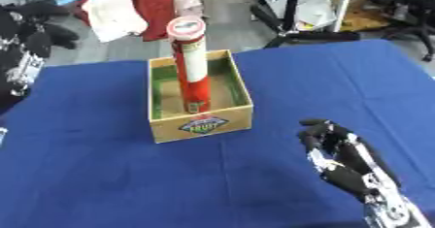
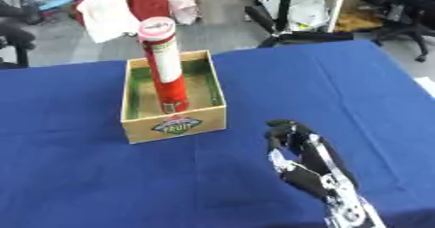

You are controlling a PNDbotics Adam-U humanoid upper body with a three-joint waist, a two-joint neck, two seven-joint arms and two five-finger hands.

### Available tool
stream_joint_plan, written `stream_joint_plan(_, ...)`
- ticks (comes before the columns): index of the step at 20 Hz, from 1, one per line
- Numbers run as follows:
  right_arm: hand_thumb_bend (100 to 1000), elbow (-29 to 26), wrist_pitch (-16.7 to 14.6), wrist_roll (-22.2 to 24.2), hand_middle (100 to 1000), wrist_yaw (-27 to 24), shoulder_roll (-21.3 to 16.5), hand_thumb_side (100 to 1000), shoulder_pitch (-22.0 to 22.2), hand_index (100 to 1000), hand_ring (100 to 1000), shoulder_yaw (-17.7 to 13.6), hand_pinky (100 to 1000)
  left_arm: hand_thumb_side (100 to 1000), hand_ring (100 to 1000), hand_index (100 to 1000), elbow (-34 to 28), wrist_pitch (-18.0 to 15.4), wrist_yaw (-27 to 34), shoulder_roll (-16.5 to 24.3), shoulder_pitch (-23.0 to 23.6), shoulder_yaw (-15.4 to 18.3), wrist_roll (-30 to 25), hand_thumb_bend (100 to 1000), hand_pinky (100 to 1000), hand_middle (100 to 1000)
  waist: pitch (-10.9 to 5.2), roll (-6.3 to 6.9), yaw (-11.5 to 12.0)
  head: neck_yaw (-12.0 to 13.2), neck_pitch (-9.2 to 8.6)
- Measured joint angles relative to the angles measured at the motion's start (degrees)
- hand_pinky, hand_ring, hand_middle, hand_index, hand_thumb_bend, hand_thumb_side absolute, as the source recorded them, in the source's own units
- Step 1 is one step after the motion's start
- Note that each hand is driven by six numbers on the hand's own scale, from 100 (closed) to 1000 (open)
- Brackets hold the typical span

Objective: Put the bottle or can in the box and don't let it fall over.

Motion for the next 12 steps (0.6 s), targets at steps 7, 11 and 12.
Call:
stream_joint_plan(7, 100, 0.0, 0.0, -0.3, 769, 0.0, 0.1, 154, 0.0, 643, 736, -0.1, 758, 759, 599, 852, 1.1, 5.0, 1.1, -9.5, 4.5, 0.3, 1.8, 100, 616, 713, 0.01, -0.43, 0.8, 1.4, 0.56)
stream_joint_plan(11, 100, 0.0, 0.0, -0.4, 769, 0.0, 0.1, 155, 0.0, 644, 736, -0.2, 758, 772, 584, 839, 2.7, 6.3, 0.5, -11.2, 4.5, -0.4, 2.8, 100, 609, 690, 0.01, -0.64, 1.0, 3.4, 1.57)
stream_joint_plan(12, 100, 0.0, 0.0, -0.4, 769, 0.0, 0.1, 155, 0.0, 645, 736, -0.2, 758, 774, 583, 837, 2.9, 6.4, 0.5, -11.4, 4.5, -0.6, 2.9, 100, 609, 690, 0.01, -0.65, 1.0, 4.0, 1.97)
